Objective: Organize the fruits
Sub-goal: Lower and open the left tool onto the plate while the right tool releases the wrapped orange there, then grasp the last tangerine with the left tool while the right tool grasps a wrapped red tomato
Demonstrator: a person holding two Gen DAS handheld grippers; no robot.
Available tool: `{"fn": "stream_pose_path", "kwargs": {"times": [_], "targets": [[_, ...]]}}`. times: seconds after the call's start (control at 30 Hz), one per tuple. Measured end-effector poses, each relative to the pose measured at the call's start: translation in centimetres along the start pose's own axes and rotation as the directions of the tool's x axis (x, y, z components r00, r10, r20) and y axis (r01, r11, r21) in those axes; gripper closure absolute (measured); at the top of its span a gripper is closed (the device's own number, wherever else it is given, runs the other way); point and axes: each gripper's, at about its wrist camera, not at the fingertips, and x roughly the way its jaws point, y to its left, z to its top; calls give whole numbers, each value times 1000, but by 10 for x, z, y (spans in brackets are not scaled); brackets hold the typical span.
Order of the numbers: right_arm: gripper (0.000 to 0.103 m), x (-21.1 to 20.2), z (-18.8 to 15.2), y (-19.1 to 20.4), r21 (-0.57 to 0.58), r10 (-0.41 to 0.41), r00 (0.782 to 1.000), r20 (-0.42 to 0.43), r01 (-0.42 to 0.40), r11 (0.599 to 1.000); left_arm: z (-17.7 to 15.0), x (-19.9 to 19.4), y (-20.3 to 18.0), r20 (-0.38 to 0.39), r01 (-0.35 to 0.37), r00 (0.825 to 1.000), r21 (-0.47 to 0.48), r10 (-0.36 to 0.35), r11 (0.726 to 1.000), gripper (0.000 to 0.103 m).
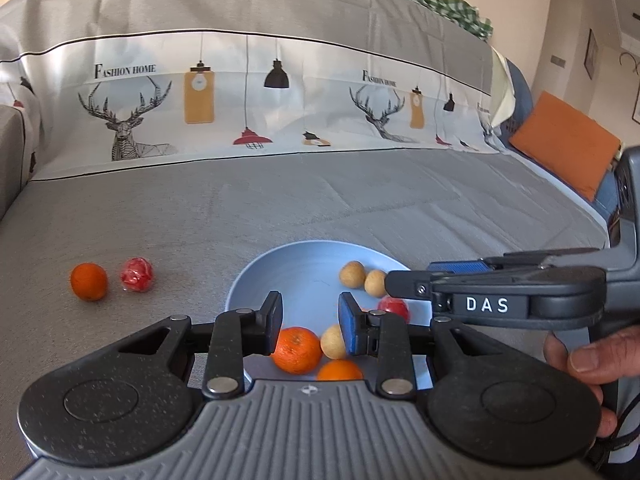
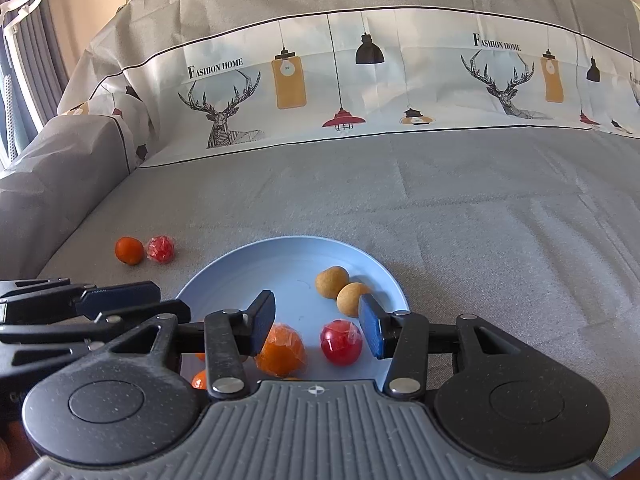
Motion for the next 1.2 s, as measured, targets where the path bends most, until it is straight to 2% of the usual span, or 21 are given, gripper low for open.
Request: {"fn": "stream_pose_path", "kwargs": {"times": [0.23, 0.47, 0.57, 0.67, 0.77, 0.8, 0.83, 0.87, 0.93, 1.0, 1.07, 1.2], "targets": [[55, 0, 1, 1, 0, -2, 1000, 3, 2, 1000, 2, -5, 1, 23, -9, 1000, 1, 9, 1000, 69], [55, -4, 4, 0, 10, 6, 1000, 14, -6, 1000, 10, -26, 0, 72, -45, 996, 29, 43, 999, 69], [55, -7, 4, -1, 13, 11, 1000, 21, -12, 1000, 22, -38, 4, 105, -80, 992, 93, 71, 992, 69], [57, -9, 4, -2, 15, 16, 999, 28, -16, 1000, 35, -44, 16, 140, -144, 983, 176, 120, 974, 69], [60, -8, 5, -1, 17, 19, 999, 30, -20, 1000, 37, -43, 42, 150, -204, 973, 190, 177, 960, 69], [61, -8, 5, 0, 16, 21, 999, 30, -22, 1000, 33, -40, 53, 142, -223, 969, 173, 200, 959, 69], [63, -8, 5, 1, 14, 24, 999, 30, -24, 1000, 30, -33, 67, 95, -243, 968, 117, 233, 963, 70], [64, -7, 5, 2, 11, 27, 999, 30, -28, 1000, 33, -31, 83, 55, -254, 966, 36, 252, 966, 74], [64, -6, 4, 5, 1, 35, 999, 28, -35, 999, 35, -39, 114, 67, -252, 962, -149, 264, 956, 74], [64, -5, 5, 8, -12, 41, 999, 26, -41, 999, 33, -40, 141, 32, -230, 968, -304, 251, 924, 74], [64, -2, 5, 11, -21, 49, 999, 21, -49, 999, 30, -38, 165, -12, -211, 974, -427, 227, 879, 74], [64, 3, 6, 17, -26, 70, 998, 11, -69, 997, 25, -28, 199, -90, -197, 980, -554, 177, 809, 72]]}}
